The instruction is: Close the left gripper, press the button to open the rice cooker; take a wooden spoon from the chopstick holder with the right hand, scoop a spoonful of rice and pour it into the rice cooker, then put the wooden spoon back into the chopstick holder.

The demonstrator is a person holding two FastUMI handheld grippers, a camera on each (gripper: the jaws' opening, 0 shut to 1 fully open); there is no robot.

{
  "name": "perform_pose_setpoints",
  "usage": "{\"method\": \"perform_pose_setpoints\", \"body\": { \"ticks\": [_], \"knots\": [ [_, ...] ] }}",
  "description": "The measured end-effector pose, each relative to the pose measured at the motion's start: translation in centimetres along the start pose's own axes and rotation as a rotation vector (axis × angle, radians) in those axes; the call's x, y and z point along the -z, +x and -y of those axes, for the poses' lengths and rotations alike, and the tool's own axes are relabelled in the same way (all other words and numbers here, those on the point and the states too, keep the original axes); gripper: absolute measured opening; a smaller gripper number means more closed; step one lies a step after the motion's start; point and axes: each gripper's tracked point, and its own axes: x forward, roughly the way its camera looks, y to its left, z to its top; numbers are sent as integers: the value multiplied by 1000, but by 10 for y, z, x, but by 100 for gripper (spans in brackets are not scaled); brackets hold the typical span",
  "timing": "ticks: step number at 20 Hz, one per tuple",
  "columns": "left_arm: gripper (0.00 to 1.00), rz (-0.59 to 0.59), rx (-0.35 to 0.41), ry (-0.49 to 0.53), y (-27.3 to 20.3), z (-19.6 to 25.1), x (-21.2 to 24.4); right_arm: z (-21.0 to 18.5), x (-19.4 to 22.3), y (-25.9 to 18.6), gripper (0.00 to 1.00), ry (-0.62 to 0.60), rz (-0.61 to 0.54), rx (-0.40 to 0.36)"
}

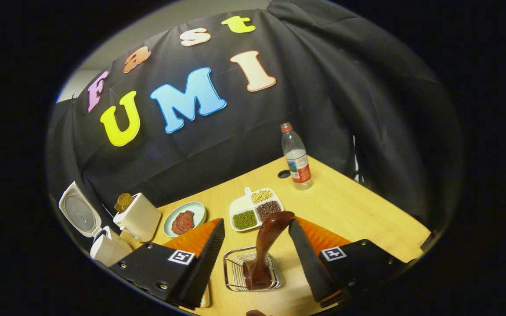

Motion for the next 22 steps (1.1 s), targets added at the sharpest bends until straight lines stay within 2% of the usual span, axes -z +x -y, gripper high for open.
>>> {"method": "perform_pose_setpoints", "body": {
  "ticks": [1, 5, 6, 7, 10, 11, 12, 20, 21, 22],
  "knots": [
    [98, 0, 6, -10, 2, 1, 0, 5, -14, -6, 93, -25, 39, 23],
    [98, 4, 20, -23, 13, 1, 1, 7, -59, -40, 93, -124, 133, 55],
    [92, 8, 24, -28, 16, -1, -1, 6, -71, -51, 98, -145, 159, 58],
    [100, 10, 24, -35, 20, -2, -2, 0, -84, -60, 99, -161, 187, 52],
    [98, 15, 22, -50, 32, -13, -6, -18, -109, -90, 98, -188, 257, 24],
    [92, 17, 16, -47, 39, -18, -8, -24, -115, -100, 98, -195, 271, 12],
    [98, 22, 7, -43, 45, -24, -11, -31, -120, -109, 98, -198, 288, -2],
    [98, 19, -78, -39, 114, -96, -36, -70, -131, -153, 98, -216, 338, -63],
    [95, 22, -78, -47, 122, -103, -40, -74, -131, -156, 98, -224, 338, -65],
    [98, 28, -85, -51, 130, -111, -45, -76, -130, -159, 98, -235, 342, -64]
  ]
}}
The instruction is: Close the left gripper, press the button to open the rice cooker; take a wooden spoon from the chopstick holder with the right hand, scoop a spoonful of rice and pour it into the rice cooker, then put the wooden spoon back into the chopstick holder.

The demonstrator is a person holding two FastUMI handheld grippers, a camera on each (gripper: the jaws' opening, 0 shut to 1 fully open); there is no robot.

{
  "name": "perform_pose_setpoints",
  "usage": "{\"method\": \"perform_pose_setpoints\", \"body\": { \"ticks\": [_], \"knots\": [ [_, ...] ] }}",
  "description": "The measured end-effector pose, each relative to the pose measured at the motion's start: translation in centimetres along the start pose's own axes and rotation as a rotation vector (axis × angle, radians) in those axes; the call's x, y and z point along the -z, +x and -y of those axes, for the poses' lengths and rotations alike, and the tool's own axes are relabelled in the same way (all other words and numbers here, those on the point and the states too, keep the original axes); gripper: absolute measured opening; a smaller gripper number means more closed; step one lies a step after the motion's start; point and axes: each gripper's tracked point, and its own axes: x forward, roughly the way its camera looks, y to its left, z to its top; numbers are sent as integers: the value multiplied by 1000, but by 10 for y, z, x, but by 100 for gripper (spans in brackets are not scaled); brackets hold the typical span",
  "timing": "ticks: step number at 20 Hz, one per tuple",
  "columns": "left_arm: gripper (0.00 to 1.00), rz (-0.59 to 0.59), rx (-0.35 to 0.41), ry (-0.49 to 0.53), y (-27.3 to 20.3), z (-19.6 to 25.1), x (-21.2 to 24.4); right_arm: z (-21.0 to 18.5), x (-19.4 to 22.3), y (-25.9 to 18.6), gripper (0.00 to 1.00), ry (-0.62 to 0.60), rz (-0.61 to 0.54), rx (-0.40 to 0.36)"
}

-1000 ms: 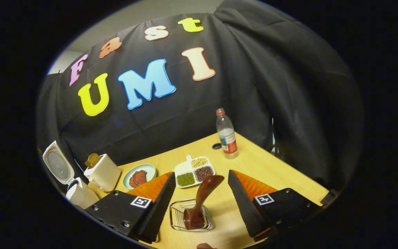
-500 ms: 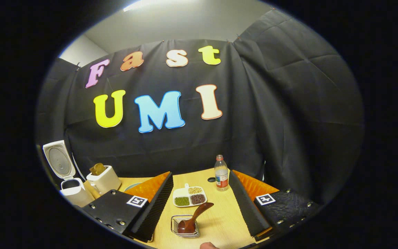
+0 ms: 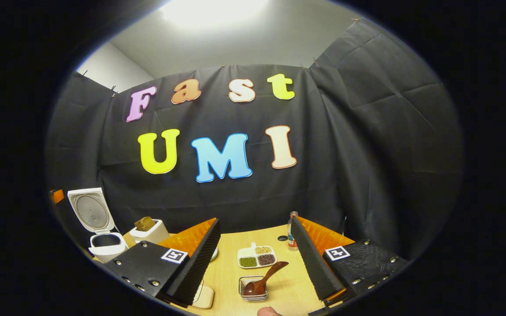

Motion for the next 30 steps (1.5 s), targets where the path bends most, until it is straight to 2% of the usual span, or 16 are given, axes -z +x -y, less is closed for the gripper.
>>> {"method": "perform_pose_setpoints", "body": {
  "ticks": [7, 8, 9, 10, 11, 12, 13, 14, 17, 18, 19, 22, 26, 27, 29, 30],
  "knots": [
    [98, 17, -52, 30, 83, -50, -26, -8, -3, -14, 98, -79, 23, 34],
    [98, 14, -61, 41, 95, -57, -26, -8, 0, -16, 93, -82, 21, 42],
    [92, 10, -71, 53, 106, -62, -25, -8, 1, -18, 93, -83, 21, 50],
    [92, 8, -76, 61, 118, -67, -27, -7, 2, -19, 98, -81, 20, 61],
    [100, 8, -79, 62, 130, -71, -29, -7, 3, -21, 98, -77, 19, 70],
    [92, 8, -82, 61, 144, -76, -29, -7, 4, -23, 98, -72, 18, 79],
    [98, 4, -89, 57, 156, -81, -28, -7, 5, -25, 98, -69, 15, 87],
    [92, -5, -93, 51, 169, -87, -27, -6, 9, -27, 98, -72, 13, 98],
    [92, -35, -114, 25, 207, -105, -20, 0, 17, -33, 98, -98, 1, 131],
    [98, -49, -116, 16, 219, -108, -16, 2, 20, -35, 93, -102, -4, 142],
    [98, -61, -124, 11, 230, -113, -10, 4, 22, -37, 98, -102, -10, 152],
    [98, -97, -133, 8, 261, -121, 5, 12, 27, -42, 98, -95, -23, 179],
    [98, -153, -141, 16, 282, -122, 29, 19, 27, -44, 98, -86, -30, 196],
    [92, -173, -145, 11, 285, -123, 37, 20, 27, -43, 98, -91, -32, 198],
    [99, -157, -145, -6, 285, -124, 34, 22, 28, -41, 98, -109, -34, 202],
    [99, -166, -150, 0, 283, -123, 35, 23, 27, -40, 98, -115, -31, 200]
  ]
}}
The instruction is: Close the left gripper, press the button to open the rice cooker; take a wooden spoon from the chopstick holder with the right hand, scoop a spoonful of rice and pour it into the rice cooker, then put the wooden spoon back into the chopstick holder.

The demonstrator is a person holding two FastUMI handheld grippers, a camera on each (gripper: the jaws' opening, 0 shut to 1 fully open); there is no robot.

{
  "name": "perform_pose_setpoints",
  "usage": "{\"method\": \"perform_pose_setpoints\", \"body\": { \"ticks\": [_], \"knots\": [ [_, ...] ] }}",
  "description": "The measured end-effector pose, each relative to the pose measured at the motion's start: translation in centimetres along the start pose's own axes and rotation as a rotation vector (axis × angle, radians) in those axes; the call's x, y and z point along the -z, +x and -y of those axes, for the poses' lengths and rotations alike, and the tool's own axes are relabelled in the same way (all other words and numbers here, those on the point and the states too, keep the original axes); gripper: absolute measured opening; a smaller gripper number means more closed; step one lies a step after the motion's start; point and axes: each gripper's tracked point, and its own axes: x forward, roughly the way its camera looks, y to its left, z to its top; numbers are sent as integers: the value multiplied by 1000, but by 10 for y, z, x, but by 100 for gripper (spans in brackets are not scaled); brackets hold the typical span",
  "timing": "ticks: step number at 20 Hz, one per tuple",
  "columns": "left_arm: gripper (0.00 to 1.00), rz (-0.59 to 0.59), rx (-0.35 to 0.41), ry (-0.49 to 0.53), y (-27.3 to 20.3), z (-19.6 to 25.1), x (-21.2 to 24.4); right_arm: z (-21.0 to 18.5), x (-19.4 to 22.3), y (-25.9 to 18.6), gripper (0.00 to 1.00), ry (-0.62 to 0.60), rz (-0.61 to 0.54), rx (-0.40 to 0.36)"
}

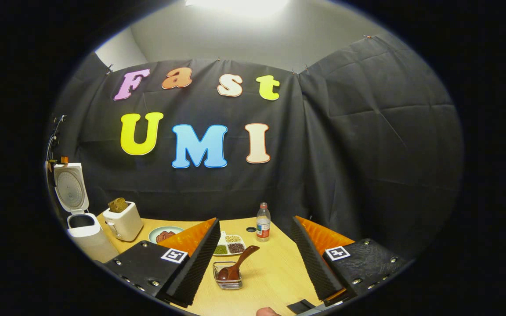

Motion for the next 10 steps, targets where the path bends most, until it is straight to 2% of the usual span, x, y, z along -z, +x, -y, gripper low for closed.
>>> {"method": "perform_pose_setpoints", "body": {
  "ticks": [7, 8, 9, 10],
  "knots": [
    [100, 7, 20, 1, -38, 25, 11, -7, 3, 17, 98, 12, -6, -59],
    [96, 13, 26, 2, -46, 29, 12, -7, 3, 20, 98, 8, -8, -66],
    [100, 15, 33, 3, -53, 33, 15, -7, 2, 22, 98, 4, -8, -75],
    [100, 13, 36, 1, -60, 37, 17, -7, 2, 25, 98, 0, -8, -82]
  ]
}}
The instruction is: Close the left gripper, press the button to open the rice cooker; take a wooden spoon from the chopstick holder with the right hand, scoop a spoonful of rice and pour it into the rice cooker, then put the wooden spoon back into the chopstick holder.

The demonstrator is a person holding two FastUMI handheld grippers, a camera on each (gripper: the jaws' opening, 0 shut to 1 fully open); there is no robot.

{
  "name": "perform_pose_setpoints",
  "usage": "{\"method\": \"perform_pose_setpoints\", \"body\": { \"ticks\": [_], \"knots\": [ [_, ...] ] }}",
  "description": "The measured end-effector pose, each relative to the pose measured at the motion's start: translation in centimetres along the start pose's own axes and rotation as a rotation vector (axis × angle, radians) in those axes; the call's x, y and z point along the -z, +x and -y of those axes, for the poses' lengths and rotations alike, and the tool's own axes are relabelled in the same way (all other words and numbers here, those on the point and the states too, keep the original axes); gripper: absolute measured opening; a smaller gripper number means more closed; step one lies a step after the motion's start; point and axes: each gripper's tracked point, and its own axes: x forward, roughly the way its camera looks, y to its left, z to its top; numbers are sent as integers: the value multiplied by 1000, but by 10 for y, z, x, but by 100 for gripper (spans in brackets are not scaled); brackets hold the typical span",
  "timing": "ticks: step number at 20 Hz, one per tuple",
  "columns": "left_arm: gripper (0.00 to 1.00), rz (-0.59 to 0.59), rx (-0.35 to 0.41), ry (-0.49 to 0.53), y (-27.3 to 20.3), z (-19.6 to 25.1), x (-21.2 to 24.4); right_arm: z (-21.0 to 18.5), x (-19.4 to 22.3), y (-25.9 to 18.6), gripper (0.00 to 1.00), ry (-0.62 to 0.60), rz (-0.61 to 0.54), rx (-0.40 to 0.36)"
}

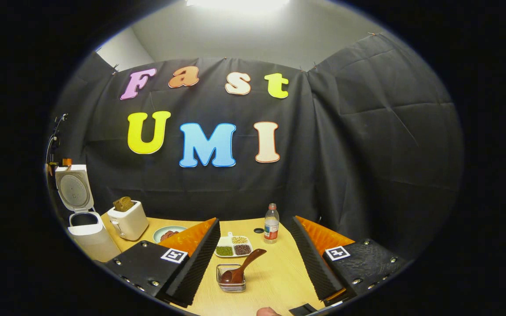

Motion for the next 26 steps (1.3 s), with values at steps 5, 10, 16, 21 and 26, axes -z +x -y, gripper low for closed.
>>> {"method": "perform_pose_setpoints", "body": {
  "ticks": [5, 10, 16, 21, 26],
  "knots": [
    [100, -23, 20, -17, -22, 19, 19, 1, -5, 8, 98, -1, 8, -33],
    [100, -123, 53, -103, -42, 38, 70, 4, -1, 9, 98, -15, 2, -58],
    [99, -114, 89, -59, -69, 65, 100, 11, -1, 10, 98, -31, -4, -73],
    [97, -121, 107, -45, -85, 81, 115, 9, 2, 8, 98, -46, -5, -97],
    [96, -161, 120, -22, -96, 92, 141, 11, 9, 5, 98, -39, -15, -104]
  ]
}}
